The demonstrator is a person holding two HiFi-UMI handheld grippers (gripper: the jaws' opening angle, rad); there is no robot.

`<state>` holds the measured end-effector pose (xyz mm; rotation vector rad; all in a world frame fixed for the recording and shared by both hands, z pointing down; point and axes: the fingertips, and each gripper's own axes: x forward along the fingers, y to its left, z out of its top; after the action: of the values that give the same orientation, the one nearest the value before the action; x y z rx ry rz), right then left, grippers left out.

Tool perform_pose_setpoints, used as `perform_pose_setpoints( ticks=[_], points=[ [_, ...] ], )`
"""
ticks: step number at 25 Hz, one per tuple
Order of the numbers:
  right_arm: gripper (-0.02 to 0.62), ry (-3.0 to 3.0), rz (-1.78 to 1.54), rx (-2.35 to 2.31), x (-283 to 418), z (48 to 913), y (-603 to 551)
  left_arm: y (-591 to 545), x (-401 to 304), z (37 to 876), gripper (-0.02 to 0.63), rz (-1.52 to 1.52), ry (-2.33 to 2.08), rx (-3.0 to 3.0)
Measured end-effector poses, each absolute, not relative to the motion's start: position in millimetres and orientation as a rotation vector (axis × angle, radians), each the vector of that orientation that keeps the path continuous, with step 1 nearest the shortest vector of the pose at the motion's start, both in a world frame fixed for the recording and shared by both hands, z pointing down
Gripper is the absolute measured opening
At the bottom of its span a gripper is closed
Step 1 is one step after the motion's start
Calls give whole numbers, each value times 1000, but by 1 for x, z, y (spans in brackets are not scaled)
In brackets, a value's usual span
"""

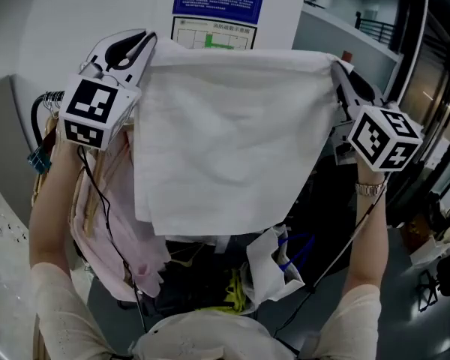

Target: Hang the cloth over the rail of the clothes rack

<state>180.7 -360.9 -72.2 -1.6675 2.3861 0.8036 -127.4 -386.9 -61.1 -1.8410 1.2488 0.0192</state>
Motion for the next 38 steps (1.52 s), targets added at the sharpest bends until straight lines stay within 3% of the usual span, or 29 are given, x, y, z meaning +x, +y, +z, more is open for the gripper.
perform_pose_setpoints(
  ticks=[12, 26, 32, 38],
  points=[
    [20, 2420, 742, -1618, 180, -122, -423, -462, -130, -112, 28, 22, 1313, -1814],
    [22, 2794, 316, -1504, 190, -63, -529, -544, -113, -59, 28, -365, 1308, -1735],
    [80, 2891, 200, -1477, 200, -42, -538, -575, -108, -26, 28, -466, 1335, -1788],
    [84, 2918, 180, -1554, 225, -33, -542, -577, -109, -20, 28, -507, 1329, -1776]
  ],
)
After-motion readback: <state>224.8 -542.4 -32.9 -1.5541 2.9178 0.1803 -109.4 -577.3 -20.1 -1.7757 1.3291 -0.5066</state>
